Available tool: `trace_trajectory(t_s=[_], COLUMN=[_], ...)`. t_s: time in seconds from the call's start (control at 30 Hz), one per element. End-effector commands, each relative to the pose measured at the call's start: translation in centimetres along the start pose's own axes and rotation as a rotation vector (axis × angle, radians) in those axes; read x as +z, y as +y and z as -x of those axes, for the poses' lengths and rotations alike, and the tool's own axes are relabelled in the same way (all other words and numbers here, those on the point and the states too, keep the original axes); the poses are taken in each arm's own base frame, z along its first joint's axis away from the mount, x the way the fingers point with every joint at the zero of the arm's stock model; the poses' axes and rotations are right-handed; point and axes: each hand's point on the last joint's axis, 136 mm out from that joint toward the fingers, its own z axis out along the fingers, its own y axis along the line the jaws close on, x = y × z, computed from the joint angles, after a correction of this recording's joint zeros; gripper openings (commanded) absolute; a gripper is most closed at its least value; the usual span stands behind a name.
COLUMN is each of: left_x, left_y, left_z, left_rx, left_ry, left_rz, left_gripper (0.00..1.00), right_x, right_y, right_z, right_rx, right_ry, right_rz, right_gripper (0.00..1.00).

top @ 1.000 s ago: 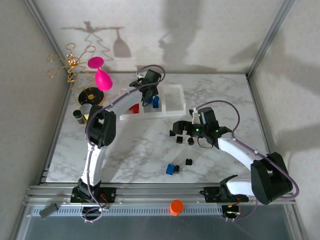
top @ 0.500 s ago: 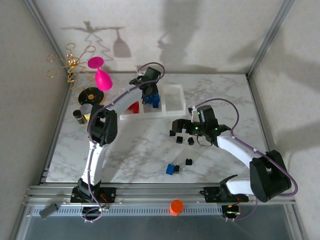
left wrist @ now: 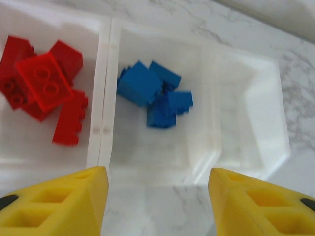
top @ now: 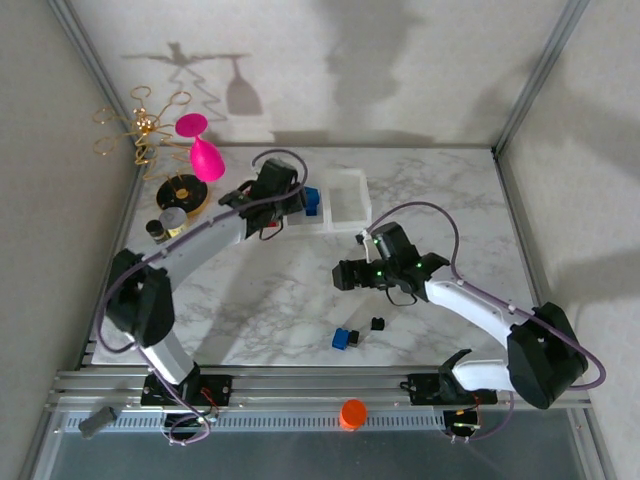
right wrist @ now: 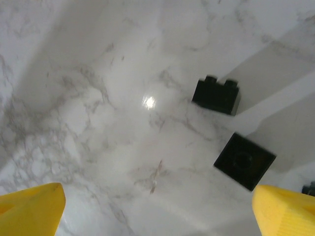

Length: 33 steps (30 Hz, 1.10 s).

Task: Sort the legos into containers by color
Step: Pick up the lego from the bottom-center of the table.

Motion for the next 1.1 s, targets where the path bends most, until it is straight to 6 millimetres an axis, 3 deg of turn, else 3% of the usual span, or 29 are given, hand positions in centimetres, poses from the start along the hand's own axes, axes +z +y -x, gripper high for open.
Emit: trace_trajectory(t_s=[0.0, 0.4, 0.73, 1.07], left_x=[-1.8, -7.2, -10.6, -11.3], left_y=[0.3, 4.7, 7.4, 9.3], left_z=[-2.1, -11.6, -14.1, -15.2], left_rx=[-0.019, -0.047, -0.051, -0.089], left_ry=[0.016, 0.116, 0.125, 0.126], left_rz=[-0.045, -0.120, -0.186, -0.166], left_gripper=[0.59, 0.77, 0.99, 1.00], right_x=[-0.6, -0.7, 0.2, 2.1], right_y=[0.6, 4.9, 5.2, 5.5], right_z=[-1.8, -8.0, -11.3, -12.7], right_rx=[-0.083, -0.280, -0.356, -0.472], right_ry=[0.070, 0.292, 0.419, 0.500], right_rz=[-0.066, -0.105, -0.246, -0.290], right_gripper=[0.95, 0.80, 0.76, 0.73])
